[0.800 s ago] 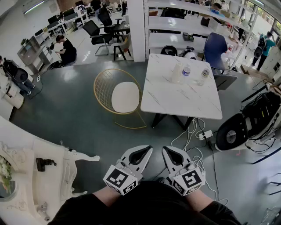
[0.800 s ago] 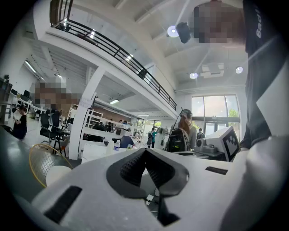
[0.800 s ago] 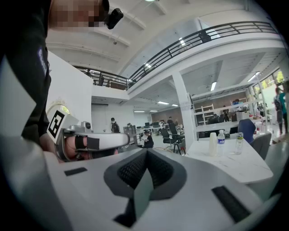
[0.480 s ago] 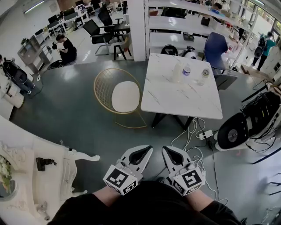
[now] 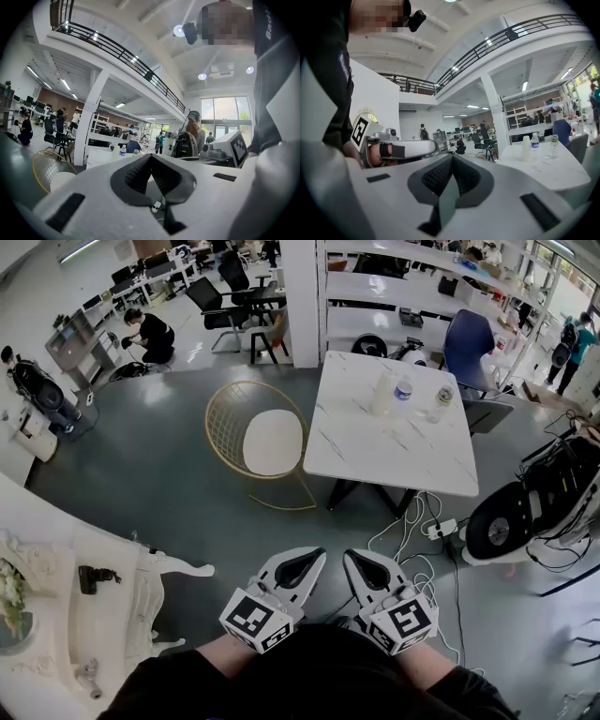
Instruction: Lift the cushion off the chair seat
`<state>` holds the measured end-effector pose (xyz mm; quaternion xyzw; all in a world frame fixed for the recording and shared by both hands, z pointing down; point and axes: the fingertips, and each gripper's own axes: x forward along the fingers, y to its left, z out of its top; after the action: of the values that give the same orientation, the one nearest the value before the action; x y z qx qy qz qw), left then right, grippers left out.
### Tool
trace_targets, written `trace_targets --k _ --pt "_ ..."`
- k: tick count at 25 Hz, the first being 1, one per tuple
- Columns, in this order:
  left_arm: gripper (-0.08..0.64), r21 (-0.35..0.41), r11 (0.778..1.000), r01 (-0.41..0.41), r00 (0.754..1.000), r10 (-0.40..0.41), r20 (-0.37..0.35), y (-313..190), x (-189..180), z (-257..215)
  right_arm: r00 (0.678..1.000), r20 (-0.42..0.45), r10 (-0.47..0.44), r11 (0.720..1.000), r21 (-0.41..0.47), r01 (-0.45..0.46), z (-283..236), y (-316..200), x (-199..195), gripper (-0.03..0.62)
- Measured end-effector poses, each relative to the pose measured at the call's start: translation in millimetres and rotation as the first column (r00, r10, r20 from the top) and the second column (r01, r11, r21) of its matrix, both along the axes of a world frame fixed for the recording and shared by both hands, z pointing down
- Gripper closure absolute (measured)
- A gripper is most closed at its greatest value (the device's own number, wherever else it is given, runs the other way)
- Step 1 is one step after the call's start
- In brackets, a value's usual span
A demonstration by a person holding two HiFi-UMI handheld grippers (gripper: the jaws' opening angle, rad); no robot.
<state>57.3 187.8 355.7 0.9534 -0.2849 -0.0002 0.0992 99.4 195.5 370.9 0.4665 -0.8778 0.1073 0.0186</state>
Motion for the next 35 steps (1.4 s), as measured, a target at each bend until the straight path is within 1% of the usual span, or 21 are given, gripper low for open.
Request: trace_targets --k 5,11,15,19,24,30,35 --pt "0.548 -0.003 0.999 0.052 0.999 -0.052 0.010 4 3 2 0.999 0.013 -0.039 0.999 0.000 0.039 3 1 5 0.566" --pt "0.548 -0.017 0.995 0.094 0.995 -0.094 0.023 12 5 11 0.996 0.019 -0.081 0.997 0.004 0.081 8 5 7 0.566" --pt "0.548 -0.017 0.993 0.118 0.993 -0.117 0.029 5 1 8 0.995 0.024 -0.099 0.995 -0.002 0.099 8 -1 4 0.566" --pt "0.548 -0.010 0.992 0.126 0.992 -0.125 0.025 -11 -8 11 0.995 0.018 -0.103 0.995 -0.011 0.103 13 -18 -3 0.566" --pt "0.548 -0.014 0.992 0.129 0.992 -0.129 0.006 -56 -30 18 0.995 -0.012 -0.100 0.995 -0.024 0.100 22 -57 -23 0.566" --pt "0.548 0.006 0.996 0.092 0.996 -0.092 0.000 -144 -62 20 0.997 -0.043 -0.066 0.998 -0.028 0.065 26 -131 -53 0.566" --pt "0.548 0.000 0.999 0.046 0.999 -0.046 0.000 -213 -89 18 0.999 -0.054 -0.006 0.999 -0.042 0.004 23 -199 -75 0.566"
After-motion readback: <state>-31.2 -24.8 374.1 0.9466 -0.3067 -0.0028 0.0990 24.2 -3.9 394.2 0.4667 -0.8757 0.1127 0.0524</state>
